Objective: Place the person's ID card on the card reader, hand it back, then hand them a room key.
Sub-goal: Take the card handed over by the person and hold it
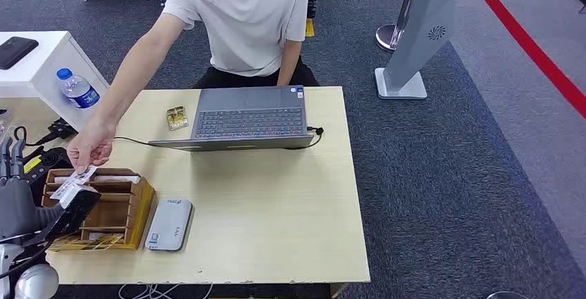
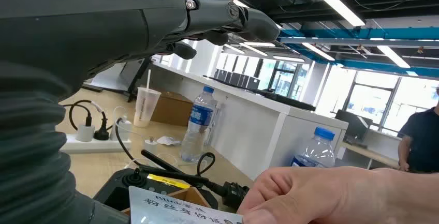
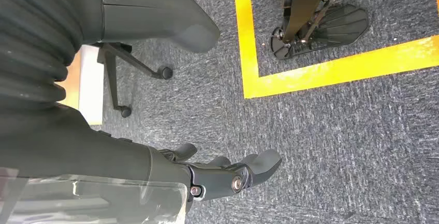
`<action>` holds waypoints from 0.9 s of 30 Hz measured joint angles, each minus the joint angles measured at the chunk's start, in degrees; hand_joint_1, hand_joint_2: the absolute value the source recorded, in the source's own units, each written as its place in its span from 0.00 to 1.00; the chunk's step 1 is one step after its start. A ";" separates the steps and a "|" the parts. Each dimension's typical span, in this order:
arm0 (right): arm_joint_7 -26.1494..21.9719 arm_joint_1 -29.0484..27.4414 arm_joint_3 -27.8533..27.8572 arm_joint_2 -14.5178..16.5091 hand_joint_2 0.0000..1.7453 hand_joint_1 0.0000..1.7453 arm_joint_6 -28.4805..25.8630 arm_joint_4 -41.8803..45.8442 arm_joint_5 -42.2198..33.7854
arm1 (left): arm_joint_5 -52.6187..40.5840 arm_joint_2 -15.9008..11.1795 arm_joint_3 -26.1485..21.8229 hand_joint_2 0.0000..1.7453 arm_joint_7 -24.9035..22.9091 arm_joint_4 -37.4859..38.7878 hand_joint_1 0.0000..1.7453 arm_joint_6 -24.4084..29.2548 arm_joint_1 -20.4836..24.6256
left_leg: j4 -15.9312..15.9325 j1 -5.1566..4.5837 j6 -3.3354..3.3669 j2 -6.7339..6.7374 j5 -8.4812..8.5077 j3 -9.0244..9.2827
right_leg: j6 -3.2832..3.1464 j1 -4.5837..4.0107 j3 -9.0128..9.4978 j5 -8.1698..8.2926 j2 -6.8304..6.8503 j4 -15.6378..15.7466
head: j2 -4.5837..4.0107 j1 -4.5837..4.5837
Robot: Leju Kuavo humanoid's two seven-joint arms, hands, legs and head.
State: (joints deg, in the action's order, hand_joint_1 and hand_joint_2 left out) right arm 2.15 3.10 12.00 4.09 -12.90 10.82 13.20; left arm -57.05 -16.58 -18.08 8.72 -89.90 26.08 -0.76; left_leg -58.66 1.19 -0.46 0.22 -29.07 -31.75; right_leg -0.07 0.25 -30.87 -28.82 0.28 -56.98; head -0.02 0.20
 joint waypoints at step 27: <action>-1.09 -0.11 0.02 0.00 1.00 0.00 0.17 0.00 0.17 | -4.07 -1.12 5.67 1.00 -0.90 -0.68 1.00 0.13 2.00 | 0.00 0.00 0.00 0.00 0.00 0.00 | 0.00 0.00 -0.02 0.00 -0.01 0.00 | 0.00 -0.02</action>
State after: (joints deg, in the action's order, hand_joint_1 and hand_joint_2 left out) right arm 1.07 2.99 12.02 4.09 -12.72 10.82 13.38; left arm -61.11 -17.70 -12.40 7.82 -90.58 26.21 1.24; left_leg -58.66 1.19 -0.46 0.22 -29.07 -31.75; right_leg -0.07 0.25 -30.89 -28.82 0.27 -56.98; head -0.02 0.17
